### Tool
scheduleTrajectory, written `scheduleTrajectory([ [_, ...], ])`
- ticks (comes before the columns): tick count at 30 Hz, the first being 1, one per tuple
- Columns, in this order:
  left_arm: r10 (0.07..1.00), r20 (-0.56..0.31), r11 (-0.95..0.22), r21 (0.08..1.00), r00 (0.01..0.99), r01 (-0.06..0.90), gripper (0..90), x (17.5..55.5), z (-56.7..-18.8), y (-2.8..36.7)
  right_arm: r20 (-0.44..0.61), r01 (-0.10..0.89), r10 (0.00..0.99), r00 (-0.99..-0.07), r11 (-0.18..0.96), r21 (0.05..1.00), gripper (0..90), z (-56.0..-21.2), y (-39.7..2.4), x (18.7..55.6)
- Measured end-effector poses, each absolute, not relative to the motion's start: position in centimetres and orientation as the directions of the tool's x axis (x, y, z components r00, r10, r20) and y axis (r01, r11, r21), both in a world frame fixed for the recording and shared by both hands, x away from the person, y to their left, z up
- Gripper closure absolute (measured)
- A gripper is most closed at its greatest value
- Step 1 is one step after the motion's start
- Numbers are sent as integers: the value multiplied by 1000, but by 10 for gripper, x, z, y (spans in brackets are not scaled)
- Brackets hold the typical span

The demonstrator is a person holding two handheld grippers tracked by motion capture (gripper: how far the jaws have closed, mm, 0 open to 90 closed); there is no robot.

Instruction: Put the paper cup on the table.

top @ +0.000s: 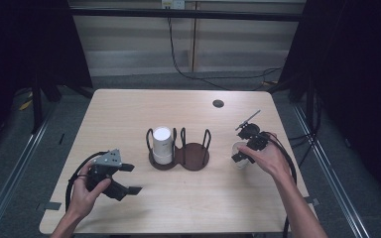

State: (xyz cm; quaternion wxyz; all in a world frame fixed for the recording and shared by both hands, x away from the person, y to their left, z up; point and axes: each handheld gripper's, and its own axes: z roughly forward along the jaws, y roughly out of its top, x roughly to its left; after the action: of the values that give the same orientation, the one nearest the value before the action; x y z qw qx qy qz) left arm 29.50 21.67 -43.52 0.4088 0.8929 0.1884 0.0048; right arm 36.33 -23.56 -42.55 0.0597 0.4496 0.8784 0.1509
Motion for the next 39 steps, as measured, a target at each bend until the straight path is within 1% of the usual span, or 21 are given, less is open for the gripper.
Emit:
scheduleTrajectory([
  [13, 342, -148, -595, 731, 928, 335, 161, 295, -436, 217, 45, 761, 810, -585, 529, 374, 143, -419, -236, 359],
  [26, 360, -154, -582, 734, 920, 350, 161, 294, -434, 219, 44, 747, 830, -556, 476, 464, 141, -411, -239, 356],
  [29, 362, -143, -589, 731, 921, 345, 161, 295, -432, 219, 44, 730, 830, -557, 463, 503, 142, -408, -239, 354],
  [30, 366, -153, -574, 739, 918, 353, 161, 295, -432, 219, 37, 726, 834, -551, 457, 514, 142, -407, -239, 353],
  [33, 394, -141, -554, 752, 908, 357, 161, 295, -431, 221, 43, 710, 841, -539, 426, 561, 142, -403, -239, 351],
  [36, 391, -146, -552, 753, 909, 359, 161, 295, -429, 223, 57, 688, 843, -534, 395, 609, 142, -401, -242, 347],
  [39, 409, -153, -528, 765, 900, 369, 161, 293, -430, 226, 66, 674, 847, -527, 370, 639, 142, -400, -243, 342],
])
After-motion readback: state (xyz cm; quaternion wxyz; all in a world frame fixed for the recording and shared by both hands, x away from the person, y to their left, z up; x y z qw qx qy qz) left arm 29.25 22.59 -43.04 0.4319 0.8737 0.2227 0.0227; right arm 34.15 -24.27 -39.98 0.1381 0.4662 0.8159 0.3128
